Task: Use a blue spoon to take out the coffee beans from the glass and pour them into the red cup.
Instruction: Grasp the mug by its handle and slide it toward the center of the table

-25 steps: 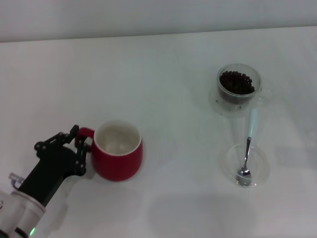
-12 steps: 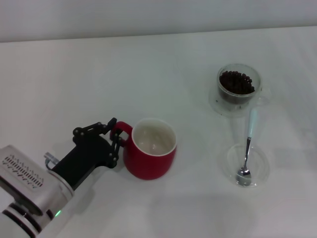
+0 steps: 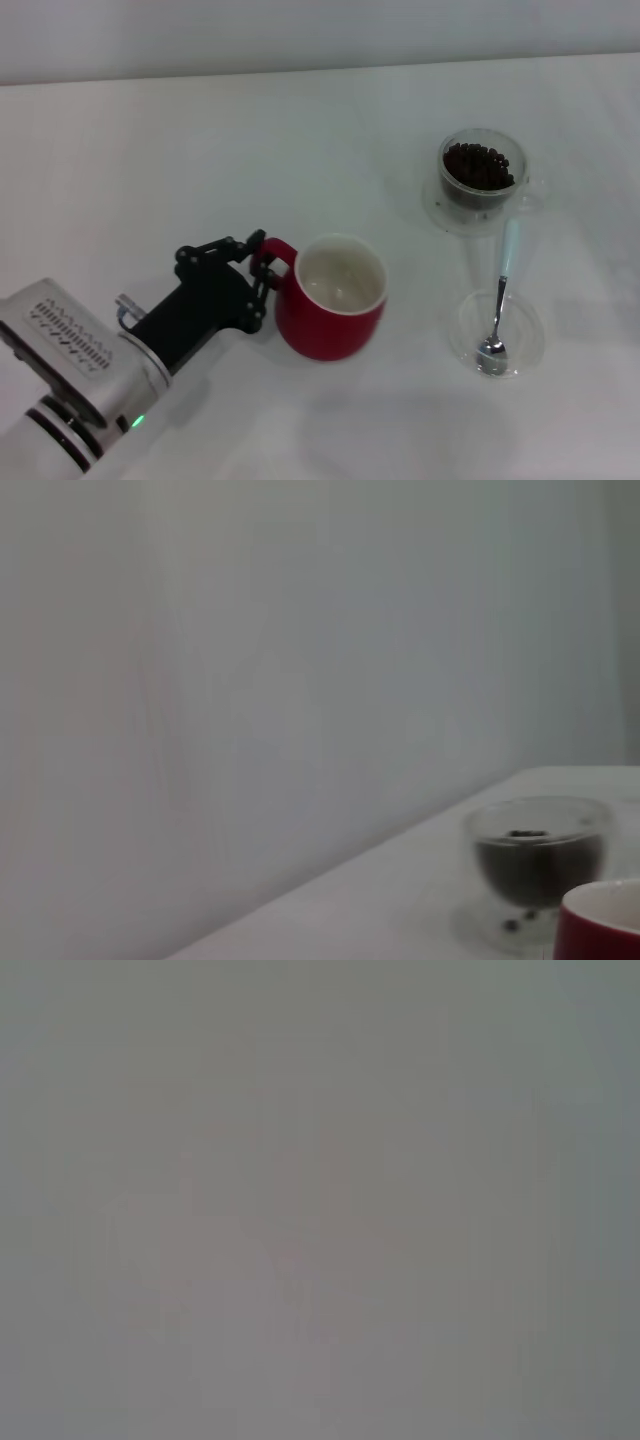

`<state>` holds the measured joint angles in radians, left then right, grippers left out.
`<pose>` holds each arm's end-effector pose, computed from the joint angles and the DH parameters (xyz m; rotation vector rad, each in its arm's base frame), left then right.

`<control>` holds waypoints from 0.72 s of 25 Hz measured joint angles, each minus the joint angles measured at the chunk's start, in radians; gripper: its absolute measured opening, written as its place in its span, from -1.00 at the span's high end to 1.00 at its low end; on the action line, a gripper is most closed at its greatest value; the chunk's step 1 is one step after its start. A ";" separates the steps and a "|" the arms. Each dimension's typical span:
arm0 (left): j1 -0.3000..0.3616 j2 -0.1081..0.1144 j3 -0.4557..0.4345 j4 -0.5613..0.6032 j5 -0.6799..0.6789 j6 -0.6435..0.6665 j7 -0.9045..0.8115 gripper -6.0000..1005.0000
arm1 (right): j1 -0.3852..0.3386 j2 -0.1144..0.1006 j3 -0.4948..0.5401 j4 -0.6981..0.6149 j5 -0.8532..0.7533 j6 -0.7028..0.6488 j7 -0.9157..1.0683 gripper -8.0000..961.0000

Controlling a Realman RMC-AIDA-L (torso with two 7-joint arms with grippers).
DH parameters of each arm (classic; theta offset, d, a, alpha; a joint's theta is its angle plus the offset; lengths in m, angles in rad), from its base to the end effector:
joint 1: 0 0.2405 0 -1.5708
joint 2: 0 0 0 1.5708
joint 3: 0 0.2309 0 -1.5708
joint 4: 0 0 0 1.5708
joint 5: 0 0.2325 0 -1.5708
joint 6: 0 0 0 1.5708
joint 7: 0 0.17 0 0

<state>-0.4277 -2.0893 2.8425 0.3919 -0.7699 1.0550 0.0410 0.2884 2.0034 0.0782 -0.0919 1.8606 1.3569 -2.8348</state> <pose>-0.2333 0.2853 -0.1541 -2.2790 -0.2125 -0.6834 0.4202 0.2844 0.1098 -1.2310 0.5095 0.5771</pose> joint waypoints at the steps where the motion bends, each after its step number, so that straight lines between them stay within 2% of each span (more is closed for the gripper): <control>1: -0.002 0.000 0.000 0.001 0.007 -0.002 0.000 0.72 | 0.000 0.000 0.000 0.000 0.000 0.000 0.000 -0.82; 18: -0.008 0.000 0.000 0.014 0.048 -0.080 0.005 0.72 | -0.008 0.000 0.000 0.019 0.000 0.004 0.000 -0.82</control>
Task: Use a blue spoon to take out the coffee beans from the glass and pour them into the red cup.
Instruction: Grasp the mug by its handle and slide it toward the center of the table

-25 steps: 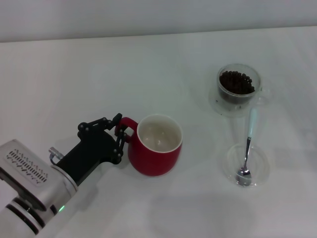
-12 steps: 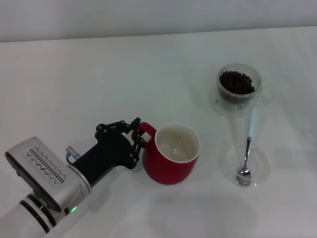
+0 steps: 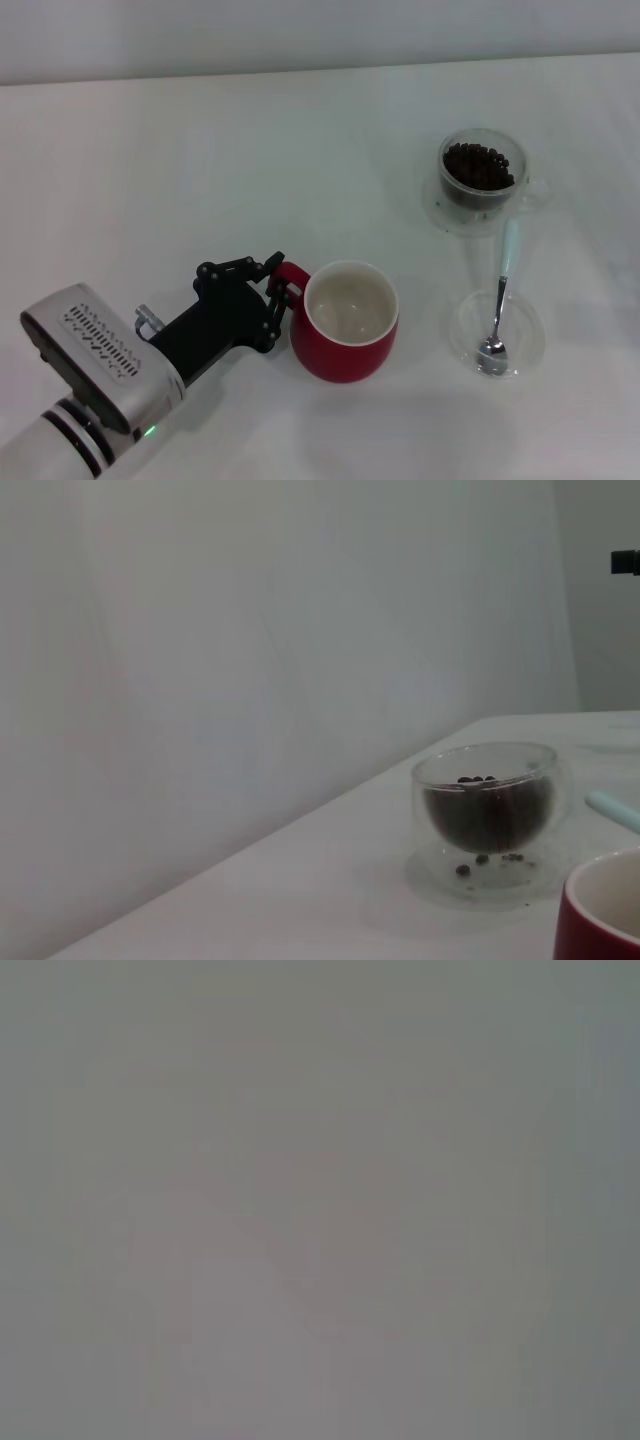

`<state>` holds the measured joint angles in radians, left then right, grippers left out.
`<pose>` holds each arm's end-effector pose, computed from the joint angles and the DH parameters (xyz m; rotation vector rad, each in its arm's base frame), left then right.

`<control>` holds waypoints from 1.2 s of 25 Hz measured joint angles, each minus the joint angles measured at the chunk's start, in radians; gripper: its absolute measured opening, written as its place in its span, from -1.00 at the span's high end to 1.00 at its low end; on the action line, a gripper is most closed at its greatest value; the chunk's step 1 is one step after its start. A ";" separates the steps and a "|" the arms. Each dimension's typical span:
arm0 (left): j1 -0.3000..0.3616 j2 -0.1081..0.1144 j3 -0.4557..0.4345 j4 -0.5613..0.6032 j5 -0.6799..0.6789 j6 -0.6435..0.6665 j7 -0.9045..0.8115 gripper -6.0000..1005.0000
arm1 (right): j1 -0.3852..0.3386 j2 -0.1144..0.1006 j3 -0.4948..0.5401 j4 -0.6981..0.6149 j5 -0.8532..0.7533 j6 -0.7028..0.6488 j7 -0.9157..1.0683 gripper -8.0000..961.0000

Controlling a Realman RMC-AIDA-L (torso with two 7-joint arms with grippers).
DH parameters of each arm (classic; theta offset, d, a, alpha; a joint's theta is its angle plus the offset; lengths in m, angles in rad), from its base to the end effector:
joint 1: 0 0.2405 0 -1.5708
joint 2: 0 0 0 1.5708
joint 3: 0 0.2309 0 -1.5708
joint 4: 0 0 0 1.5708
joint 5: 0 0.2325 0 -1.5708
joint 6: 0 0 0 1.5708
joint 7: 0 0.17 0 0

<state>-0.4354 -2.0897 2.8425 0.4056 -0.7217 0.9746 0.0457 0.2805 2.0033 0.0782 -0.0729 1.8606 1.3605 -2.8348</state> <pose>-0.2357 0.2812 -0.1669 -2.3520 -0.1959 -0.6101 0.4210 0.2811 0.1050 -1.2289 0.5272 0.5847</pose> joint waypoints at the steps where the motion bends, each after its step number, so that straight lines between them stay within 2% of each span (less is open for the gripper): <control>1: 0.002 0.000 0.000 0.000 0.001 0.006 0.000 0.72 | -0.001 0.000 0.000 0.001 0.000 0.001 0.000 -0.82; 4: 0.004 0.001 0.000 0.001 0.002 0.014 0.000 0.73 | -0.003 0.000 0.000 0.003 0.000 0.002 0.000 -0.82; 15: 0.016 0.003 -0.009 -0.003 0.001 0.029 0.001 0.34 | -0.003 0.000 0.000 0.015 0.000 0.004 0.000 -0.82; 20: 0.017 0.004 -0.010 -0.006 0.001 0.031 0.001 -0.01 | -0.003 0.000 0.000 0.018 0.000 0.008 0.000 -0.82; 30: 0.026 0.003 -0.001 -0.007 0.007 0.032 0.042 -0.06 | -0.004 0.001 0.000 0.021 0.000 0.019 0.000 -0.82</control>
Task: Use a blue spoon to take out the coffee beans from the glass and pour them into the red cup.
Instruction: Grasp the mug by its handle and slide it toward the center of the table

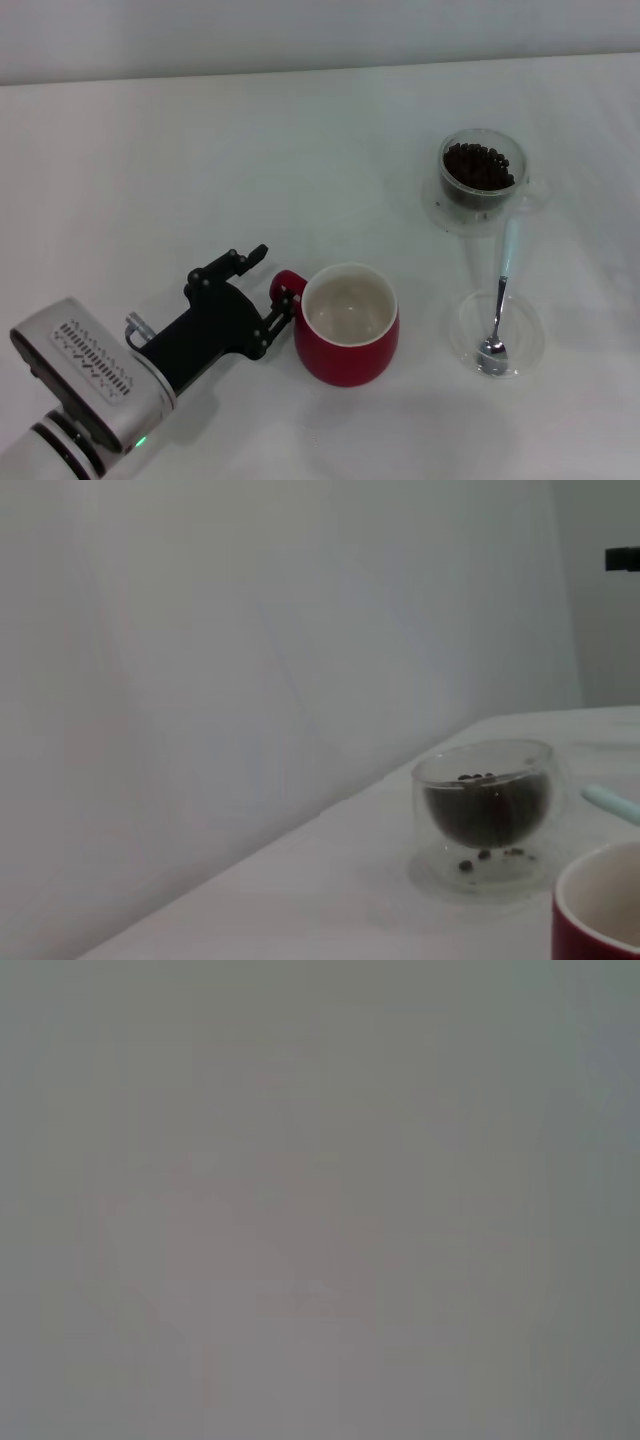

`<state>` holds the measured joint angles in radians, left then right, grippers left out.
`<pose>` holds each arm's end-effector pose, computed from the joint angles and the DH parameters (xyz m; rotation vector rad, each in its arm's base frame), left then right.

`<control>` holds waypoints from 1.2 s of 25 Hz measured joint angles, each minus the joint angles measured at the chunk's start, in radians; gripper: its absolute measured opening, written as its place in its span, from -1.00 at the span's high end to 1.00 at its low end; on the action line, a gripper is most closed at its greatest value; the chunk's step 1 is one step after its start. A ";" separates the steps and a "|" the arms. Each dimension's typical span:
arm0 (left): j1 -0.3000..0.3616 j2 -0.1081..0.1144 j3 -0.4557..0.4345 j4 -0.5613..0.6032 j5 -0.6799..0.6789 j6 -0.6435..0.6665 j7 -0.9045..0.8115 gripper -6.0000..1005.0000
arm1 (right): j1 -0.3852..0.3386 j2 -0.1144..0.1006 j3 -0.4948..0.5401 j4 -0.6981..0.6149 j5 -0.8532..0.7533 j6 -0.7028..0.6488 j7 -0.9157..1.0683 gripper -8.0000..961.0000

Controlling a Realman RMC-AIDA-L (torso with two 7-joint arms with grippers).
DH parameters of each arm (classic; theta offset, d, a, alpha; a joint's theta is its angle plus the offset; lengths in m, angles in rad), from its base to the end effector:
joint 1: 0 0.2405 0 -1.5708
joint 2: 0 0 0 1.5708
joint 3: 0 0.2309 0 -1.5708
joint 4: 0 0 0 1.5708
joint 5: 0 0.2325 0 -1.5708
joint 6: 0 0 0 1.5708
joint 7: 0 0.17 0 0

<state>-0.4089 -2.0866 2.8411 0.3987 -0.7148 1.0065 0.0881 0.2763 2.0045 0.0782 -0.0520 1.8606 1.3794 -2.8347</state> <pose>-0.2414 0.2754 -0.1628 -2.3344 -0.1539 -0.6012 0.4179 0.2792 0.1002 -1.2269 0.5322 0.6076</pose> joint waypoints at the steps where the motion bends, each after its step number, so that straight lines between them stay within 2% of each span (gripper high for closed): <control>1: 0.002 0.000 0.000 0.000 0.002 0.000 0.005 -0.06 | 0.000 0.000 0.000 0.000 0.000 0.000 0.000 -0.82; 11: 0.033 -0.002 0.000 0.010 0.009 0.015 0.080 -0.06 | 0.000 0.000 0.000 0.000 -0.001 0.007 0.000 -0.82; 19: 0.072 0.002 -0.006 0.018 0.017 0.073 0.081 -0.06 | -0.010 0.000 -0.004 -0.001 -0.004 0.030 0.001 -0.82; 30: 0.085 -0.002 -0.013 0.013 -0.028 0.081 0.074 -0.06 | -0.016 -0.001 -0.011 -0.002 -0.010 0.034 -0.004 -0.82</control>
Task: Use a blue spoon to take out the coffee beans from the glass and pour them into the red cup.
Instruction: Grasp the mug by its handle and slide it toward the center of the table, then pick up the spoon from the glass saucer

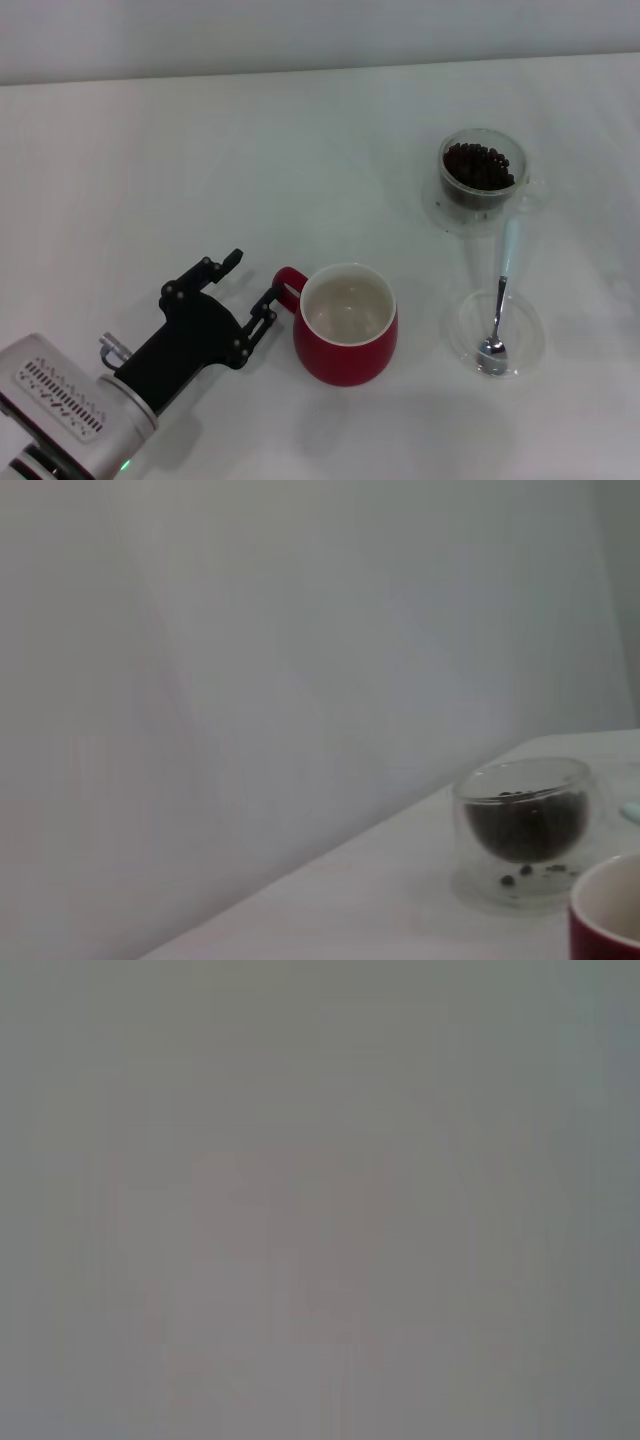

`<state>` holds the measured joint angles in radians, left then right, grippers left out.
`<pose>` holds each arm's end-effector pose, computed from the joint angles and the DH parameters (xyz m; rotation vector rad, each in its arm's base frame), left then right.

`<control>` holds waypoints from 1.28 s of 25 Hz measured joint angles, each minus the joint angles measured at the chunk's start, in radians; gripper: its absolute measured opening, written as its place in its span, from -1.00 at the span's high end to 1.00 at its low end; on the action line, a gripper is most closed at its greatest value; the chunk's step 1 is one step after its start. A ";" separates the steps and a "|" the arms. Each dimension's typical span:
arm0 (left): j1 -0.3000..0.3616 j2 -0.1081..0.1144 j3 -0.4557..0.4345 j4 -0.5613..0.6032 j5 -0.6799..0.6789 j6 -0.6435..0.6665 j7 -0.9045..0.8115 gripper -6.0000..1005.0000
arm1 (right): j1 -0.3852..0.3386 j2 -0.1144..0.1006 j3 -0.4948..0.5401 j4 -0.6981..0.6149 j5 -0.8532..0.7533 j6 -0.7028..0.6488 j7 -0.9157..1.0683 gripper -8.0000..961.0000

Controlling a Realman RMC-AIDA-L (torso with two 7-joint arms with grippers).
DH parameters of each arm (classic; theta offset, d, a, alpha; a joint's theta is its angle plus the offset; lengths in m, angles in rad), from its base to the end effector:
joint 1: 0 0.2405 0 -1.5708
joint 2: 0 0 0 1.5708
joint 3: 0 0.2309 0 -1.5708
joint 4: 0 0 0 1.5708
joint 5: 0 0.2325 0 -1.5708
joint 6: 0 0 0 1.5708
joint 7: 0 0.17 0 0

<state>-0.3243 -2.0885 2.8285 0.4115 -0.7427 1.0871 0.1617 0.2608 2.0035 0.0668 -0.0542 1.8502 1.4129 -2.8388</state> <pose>-0.2495 0.2596 -0.1529 -2.2425 -0.1630 -0.6261 0.4156 0.2734 0.1006 -1.2430 0.5041 0.6113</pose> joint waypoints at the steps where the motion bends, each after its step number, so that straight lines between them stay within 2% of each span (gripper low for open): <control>1: 0.000 0.000 0.000 0.000 -0.002 0.000 0.000 -0.06 | 0.000 0.000 0.000 0.000 0.000 -0.001 -0.001 -0.82; 8: 0.016 -0.001 0.007 0.007 -0.002 0.000 -0.001 -0.06 | 0.000 0.000 0.003 -0.006 0.000 -0.005 0.002 -0.82; 22: 0.107 0.001 0.000 0.003 -0.024 0.096 -0.003 -0.06 | 0.002 0.000 0.009 -0.008 0.007 0.006 0.004 -0.82; 32: 0.150 0.004 -0.001 -0.027 -0.151 0.158 -0.005 -0.06 | -0.011 -0.002 -0.001 -0.019 0.012 0.022 0.039 -0.82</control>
<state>-0.1742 -2.0847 2.8277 0.3846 -0.8933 1.2456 0.1566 0.2495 2.0016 0.0660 -0.0733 1.8626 1.4351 -2.7997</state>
